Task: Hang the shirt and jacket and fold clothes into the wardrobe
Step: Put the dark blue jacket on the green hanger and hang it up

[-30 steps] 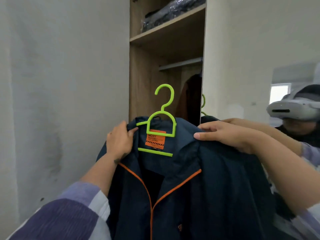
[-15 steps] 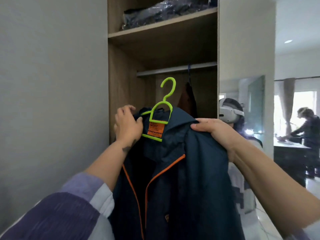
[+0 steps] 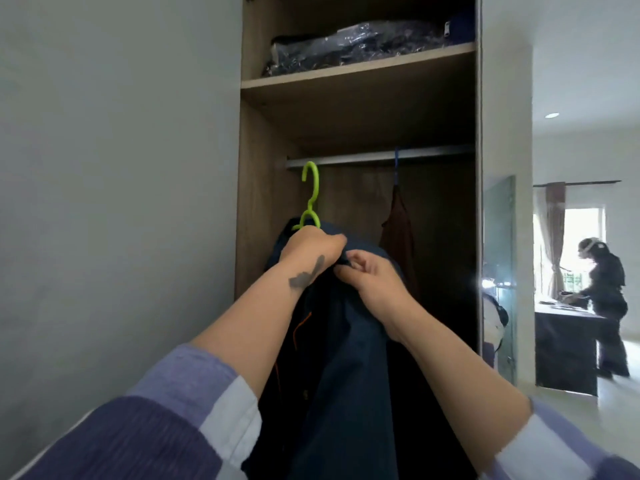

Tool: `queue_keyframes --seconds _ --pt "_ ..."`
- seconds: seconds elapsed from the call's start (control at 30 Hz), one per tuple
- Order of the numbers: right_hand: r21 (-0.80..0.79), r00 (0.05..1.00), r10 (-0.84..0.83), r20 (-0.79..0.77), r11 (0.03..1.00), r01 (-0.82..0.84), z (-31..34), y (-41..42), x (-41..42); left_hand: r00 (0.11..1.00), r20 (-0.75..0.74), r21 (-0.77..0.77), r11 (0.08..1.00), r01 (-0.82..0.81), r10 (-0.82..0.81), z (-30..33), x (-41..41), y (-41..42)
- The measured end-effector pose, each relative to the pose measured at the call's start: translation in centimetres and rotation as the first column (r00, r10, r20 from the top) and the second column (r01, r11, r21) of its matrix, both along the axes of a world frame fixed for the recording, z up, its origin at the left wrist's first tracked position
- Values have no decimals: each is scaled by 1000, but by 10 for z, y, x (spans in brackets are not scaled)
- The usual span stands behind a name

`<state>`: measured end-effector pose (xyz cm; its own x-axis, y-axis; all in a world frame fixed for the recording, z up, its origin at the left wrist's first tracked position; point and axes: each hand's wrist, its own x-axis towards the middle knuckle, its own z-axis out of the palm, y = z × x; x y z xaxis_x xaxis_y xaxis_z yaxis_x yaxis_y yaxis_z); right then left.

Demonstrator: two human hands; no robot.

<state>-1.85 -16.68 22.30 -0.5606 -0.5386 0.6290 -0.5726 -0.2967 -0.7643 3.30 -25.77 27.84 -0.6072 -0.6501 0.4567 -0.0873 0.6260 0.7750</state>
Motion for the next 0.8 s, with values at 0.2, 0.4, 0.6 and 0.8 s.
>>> queue_keyframes --seconds 0.2,0.4,0.6,0.8 --pt "239 988 92 122 964 -119 21 2 -18 996 -85 135 990 31 -20 2 -10 -37" --pt "25 729 -646 -228 744 668 69 9 -77 958 -144 286 916 282 -250 14 -37 -56" --pt "197 602 -718 -349 572 796 114 -16 -127 956 -144 213 935 282 -256 35 -75 -76" --pt "176 613 -718 -330 591 787 115 -54 -160 956 -158 165 948 271 -246 77 -125 -94"
